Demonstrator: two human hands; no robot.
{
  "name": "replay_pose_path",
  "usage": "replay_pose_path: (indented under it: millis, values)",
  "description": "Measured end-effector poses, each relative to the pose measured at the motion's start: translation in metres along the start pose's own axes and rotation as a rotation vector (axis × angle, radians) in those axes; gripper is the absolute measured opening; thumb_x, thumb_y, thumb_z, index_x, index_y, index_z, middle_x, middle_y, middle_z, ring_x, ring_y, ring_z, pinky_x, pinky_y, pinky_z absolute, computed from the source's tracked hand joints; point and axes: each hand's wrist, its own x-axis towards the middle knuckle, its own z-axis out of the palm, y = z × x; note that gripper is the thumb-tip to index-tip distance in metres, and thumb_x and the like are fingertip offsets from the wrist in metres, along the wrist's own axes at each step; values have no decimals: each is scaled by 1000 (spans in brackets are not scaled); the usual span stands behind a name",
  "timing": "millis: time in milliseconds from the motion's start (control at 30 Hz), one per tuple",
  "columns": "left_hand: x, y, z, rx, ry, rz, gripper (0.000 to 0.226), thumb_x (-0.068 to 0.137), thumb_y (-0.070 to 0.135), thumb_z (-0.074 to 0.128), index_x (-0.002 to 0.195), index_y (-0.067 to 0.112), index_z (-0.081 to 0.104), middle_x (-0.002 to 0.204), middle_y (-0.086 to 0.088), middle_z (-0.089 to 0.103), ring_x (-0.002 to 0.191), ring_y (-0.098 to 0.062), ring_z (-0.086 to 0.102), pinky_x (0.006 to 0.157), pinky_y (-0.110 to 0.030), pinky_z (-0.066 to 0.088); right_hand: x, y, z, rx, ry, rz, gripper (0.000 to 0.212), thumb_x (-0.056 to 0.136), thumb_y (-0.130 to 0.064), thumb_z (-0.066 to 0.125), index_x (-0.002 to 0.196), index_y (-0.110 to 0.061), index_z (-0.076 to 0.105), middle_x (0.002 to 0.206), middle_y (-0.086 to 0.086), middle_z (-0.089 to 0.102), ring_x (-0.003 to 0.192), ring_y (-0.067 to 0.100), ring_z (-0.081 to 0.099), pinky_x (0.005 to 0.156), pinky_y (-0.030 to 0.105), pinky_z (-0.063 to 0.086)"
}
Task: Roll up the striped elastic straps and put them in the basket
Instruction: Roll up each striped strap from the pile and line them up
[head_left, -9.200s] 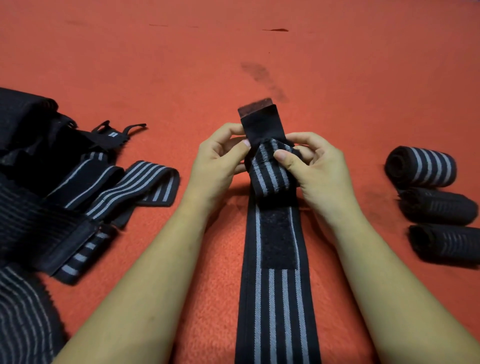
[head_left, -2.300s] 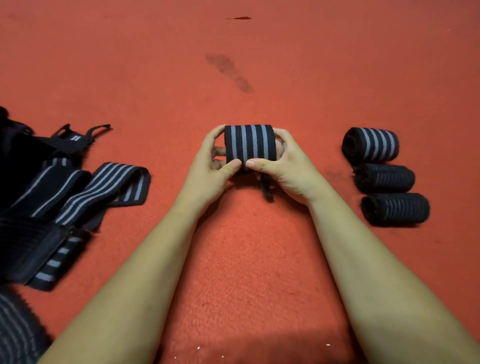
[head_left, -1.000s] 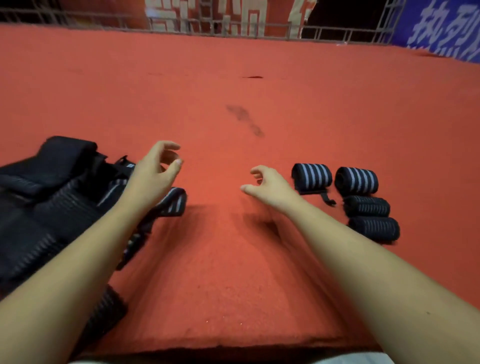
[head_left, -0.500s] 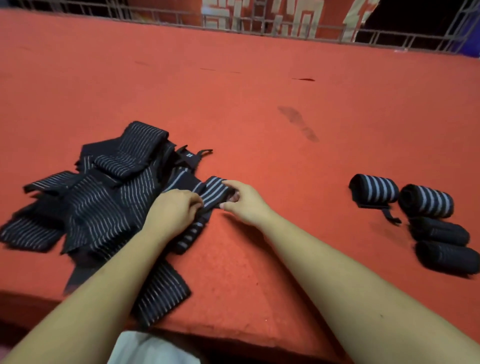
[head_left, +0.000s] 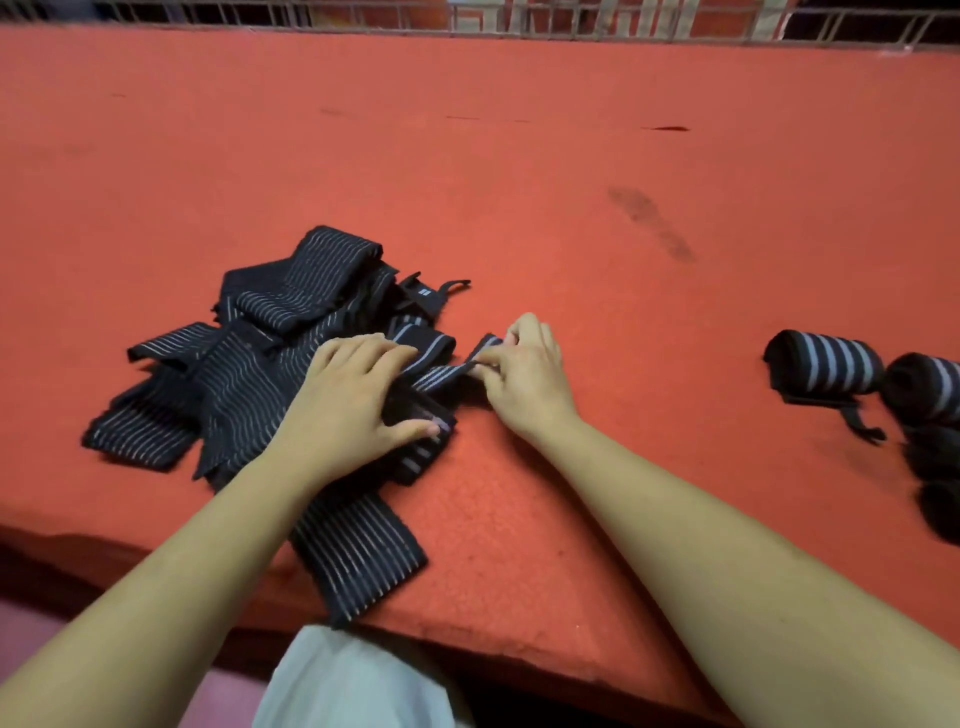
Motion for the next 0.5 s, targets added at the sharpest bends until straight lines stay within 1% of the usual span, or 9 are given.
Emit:
replay_pose_path:
  millis: [33, 100, 133, 200, 267, 333, 367, 433, 500]
  values:
    - [-1, -1, 4, -21, -27, -13, 87, 72, 79, 49, 132, 17, 57, 131, -3, 60, 129, -24, 50, 109, -37, 24, 1, 2, -10, -16, 34, -30, 12, 88, -31, 68, 92, -25, 78, 98, -1, 37, 100, 25, 42, 88, 35, 34]
    - [4, 0, 9, -101, -26, -36, 86, 71, 77, 50, 134, 18, 54, 134, -3, 59, 131, -23, 49, 111, -39, 26, 3, 8, -36, -48, 49, -69, 11, 86, -27, 68, 86, -20, 76, 99, 2, 45, 102, 26, 46, 86, 35, 31]
    - [10, 2, 10, -151, 1, -39, 81, 72, 73, 52, 132, 18, 55, 131, -2, 60, 128, -23, 51, 109, -41, 29, 3, 13, -50, -41, 46, -64, 11, 86, -25, 68, 86, -17, 76, 101, 3, 48, 102, 27, 49, 87, 36, 33]
    - [23, 8, 9, -217, 68, -8, 71, 73, 67, 56, 124, 17, 57, 123, 1, 61, 120, -23, 55, 104, -43, 35, 3, 25, -81, 49, 67, -16, 14, 86, -21, 64, 86, -11, 75, 99, 5, 54, 98, 27, 56, 88, 36, 41]
    - [36, 13, 9, -258, 114, 31, 64, 75, 63, 59, 119, 17, 57, 118, 0, 59, 112, -23, 57, 100, -44, 41, -1, 35, -107, 88, 65, 32, 14, 90, -15, 62, 86, -7, 72, 93, 6, 61, 92, 26, 59, 81, 30, 41]
    - [47, 20, 11, -356, 141, 43, 60, 77, 60, 61, 116, 15, 57, 114, -3, 58, 106, -24, 58, 96, -42, 45, -10, 47, -129, 71, 35, 93, 15, 93, -12, 60, 84, -7, 70, 83, 6, 65, 86, 26, 61, 71, 28, 35]
    - [50, 23, 12, -413, 148, 48, 56, 78, 58, 62, 113, 13, 58, 112, -4, 57, 104, -24, 58, 94, -41, 46, -14, 53, -138, 74, 30, 130, 16, 94, -12, 59, 82, -8, 69, 78, 5, 65, 82, 26, 60, 68, 28, 33]
    - [54, 29, 14, -469, 164, 80, 47, 82, 49, 64, 106, 10, 58, 110, -6, 57, 101, -25, 58, 92, -42, 48, -25, 68, -153, 91, 41, 222, 19, 95, -13, 58, 77, -15, 64, 72, 2, 63, 80, 23, 58, 68, 27, 33]
    - [52, 29, 19, -451, 193, 120, 34, 83, 35, 71, 97, 7, 58, 114, -10, 58, 101, -29, 59, 91, -45, 49, -37, 83, -163, 85, 33, 314, 22, 95, -15, 58, 75, -20, 62, 67, -7, 59, 79, 20, 56, 70, 27, 34]
